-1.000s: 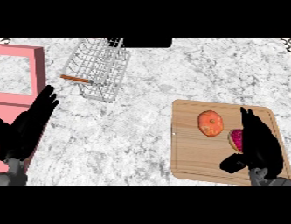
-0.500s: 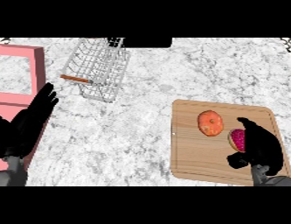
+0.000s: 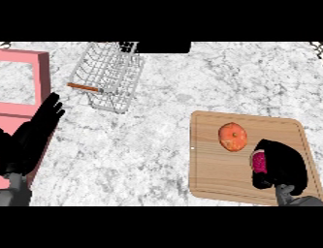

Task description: Pick the cupcake from the cutting board and place it in the tiered basket

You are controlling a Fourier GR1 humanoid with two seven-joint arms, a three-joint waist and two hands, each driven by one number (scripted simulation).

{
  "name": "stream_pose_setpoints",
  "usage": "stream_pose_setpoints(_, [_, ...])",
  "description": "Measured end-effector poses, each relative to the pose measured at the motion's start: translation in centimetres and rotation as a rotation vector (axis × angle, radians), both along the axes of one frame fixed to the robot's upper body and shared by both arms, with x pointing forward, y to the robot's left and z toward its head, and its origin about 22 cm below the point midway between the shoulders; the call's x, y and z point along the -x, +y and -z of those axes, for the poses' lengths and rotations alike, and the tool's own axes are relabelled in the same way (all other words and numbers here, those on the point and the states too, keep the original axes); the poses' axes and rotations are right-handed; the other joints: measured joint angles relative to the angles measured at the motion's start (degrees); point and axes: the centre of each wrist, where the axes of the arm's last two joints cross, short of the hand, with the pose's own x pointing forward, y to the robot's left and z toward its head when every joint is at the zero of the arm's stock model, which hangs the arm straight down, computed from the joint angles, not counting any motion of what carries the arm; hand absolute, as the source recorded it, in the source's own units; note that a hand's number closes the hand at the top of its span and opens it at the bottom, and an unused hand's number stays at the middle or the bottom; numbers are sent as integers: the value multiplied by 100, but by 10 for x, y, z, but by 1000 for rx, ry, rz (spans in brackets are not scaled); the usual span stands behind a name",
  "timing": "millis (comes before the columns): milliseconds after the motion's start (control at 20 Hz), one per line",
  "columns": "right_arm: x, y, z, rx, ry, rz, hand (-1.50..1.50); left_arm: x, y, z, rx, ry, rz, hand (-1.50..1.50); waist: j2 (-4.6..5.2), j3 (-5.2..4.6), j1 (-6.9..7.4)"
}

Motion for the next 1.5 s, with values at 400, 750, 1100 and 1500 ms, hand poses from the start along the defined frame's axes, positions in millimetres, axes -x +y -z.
stream_pose_setpoints(400, [-55,-12,-13,54,-1,-305,150,0,-5,4,-3,-9,19,0,40,14,122])
stream_pose_setpoints(750, [-85,-10,-38,26,-313,-419,150,-3,-3,2,-3,-7,11,0,35,27,56])
stream_pose_setpoints(1100, [-88,21,-95,-270,-696,-472,150,-5,-1,1,1,-1,-4,0,2,29,-24])
stream_pose_setpoints(1500, [-74,58,-169,-423,-787,-571,150,-2,-3,5,-5,-3,-1,0,3,23,-3])
